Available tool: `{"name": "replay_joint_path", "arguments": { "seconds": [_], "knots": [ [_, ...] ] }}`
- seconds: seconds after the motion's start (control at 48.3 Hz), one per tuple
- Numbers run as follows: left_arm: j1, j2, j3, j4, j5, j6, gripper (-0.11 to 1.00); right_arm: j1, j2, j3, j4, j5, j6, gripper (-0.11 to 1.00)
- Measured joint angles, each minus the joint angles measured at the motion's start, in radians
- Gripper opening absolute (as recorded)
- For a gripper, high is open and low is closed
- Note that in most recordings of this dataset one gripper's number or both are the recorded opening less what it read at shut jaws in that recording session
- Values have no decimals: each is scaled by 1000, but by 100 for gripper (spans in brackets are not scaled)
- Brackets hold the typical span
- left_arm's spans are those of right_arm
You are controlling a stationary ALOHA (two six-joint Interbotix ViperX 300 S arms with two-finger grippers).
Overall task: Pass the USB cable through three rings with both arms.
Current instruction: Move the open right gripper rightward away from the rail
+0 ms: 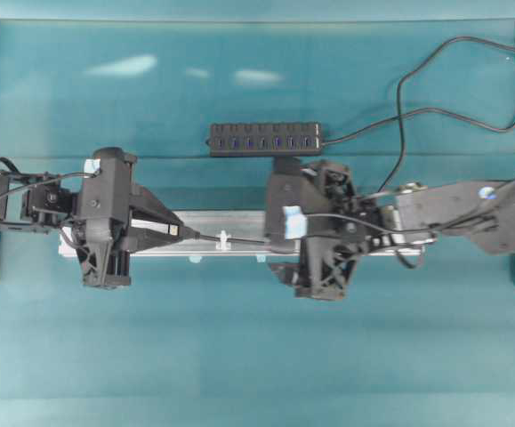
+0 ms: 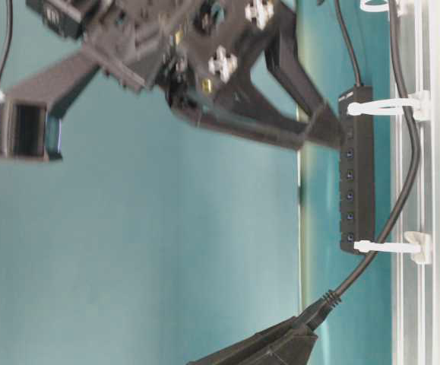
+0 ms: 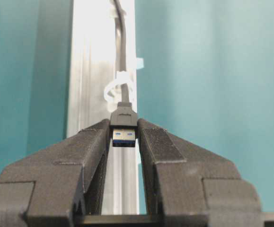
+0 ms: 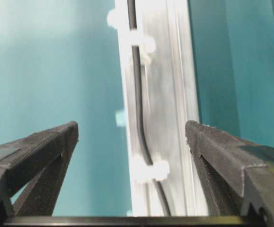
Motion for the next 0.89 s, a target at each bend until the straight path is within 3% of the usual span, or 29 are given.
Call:
{"name": "replay_joint_path", "arguments": {
  "seconds": [0.311,0.58,0.89],
  "knots": [
    [0,0,0,0,0,2,25,0,-17,9,0,-9,0,84],
    [0,0,0,0,2,2,25,-2,-31,29,0,-129,0,80],
    [0,0,0,0,0,2,25,-2,-43,49,0,-152,-2,78]
  ]
}}
